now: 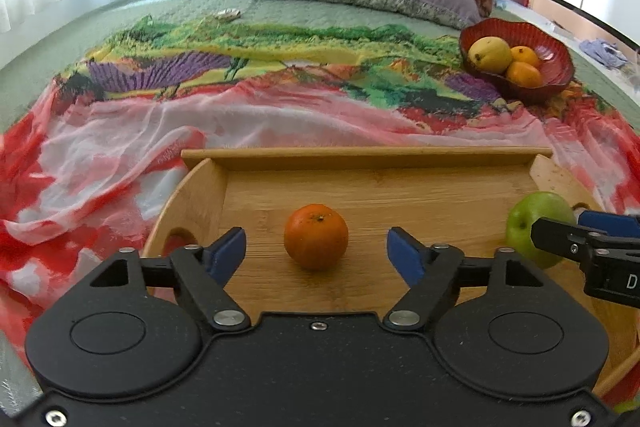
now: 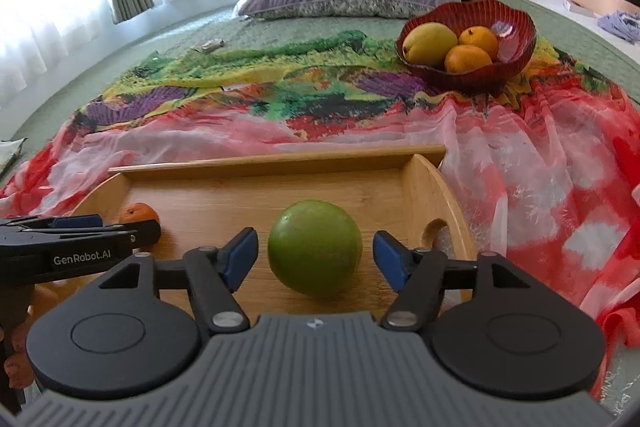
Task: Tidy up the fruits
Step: 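Open the left tool on the tray while the right tool releases the apple beside it, then move the left tool to the brownish orange while the right tool reaches the other green apple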
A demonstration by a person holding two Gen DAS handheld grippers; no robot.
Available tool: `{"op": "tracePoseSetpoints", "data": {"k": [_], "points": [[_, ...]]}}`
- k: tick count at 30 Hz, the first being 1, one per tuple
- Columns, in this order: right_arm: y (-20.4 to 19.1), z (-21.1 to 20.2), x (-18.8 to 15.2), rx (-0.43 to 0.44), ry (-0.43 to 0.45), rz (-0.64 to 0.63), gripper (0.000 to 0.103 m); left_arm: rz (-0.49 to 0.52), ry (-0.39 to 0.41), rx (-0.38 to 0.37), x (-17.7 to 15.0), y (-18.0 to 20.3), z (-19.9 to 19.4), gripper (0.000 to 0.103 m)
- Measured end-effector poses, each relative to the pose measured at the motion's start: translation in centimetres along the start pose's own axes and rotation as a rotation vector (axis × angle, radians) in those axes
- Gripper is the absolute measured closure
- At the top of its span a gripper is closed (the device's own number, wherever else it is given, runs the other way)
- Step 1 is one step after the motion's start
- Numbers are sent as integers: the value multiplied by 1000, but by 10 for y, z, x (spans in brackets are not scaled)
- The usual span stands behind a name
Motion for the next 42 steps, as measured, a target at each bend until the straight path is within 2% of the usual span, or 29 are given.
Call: {"op": "tracePoseSetpoints", "data": {"k": [2, 11, 16, 22, 31, 42], "points": [[-1, -9, -1, 5, 14, -15, 22, 16, 12, 4, -1, 2, -9, 21], [-2, -49, -16, 46, 69, -81, 16, 71, 88, -13, -20, 10, -60, 10], [2, -70, -34, 66, 99, -102, 15, 104, 107, -23, -40, 18, -83, 10], [9, -90, -54, 65, 129, -130, 13, 91, 156, -22, -67, 22, -103, 6], [23, -108, -85, 50, 154, -175, 11, 86, 177, -62, -106, 28, -122, 1], [36, -127, -119, 64, 201, -173, 6, 109, 211, -43, -136, 38, -141, 0]]}}
Point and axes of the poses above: each gripper's, at about its wrist camera, not at the fingertips, and z roughly the way its jaws point, y to its right, x to its top, the point moved 5 cm from there along z, roughly the way its jaws point, and after that the axes turned 9 degrees about z, right-handed, at the moved point
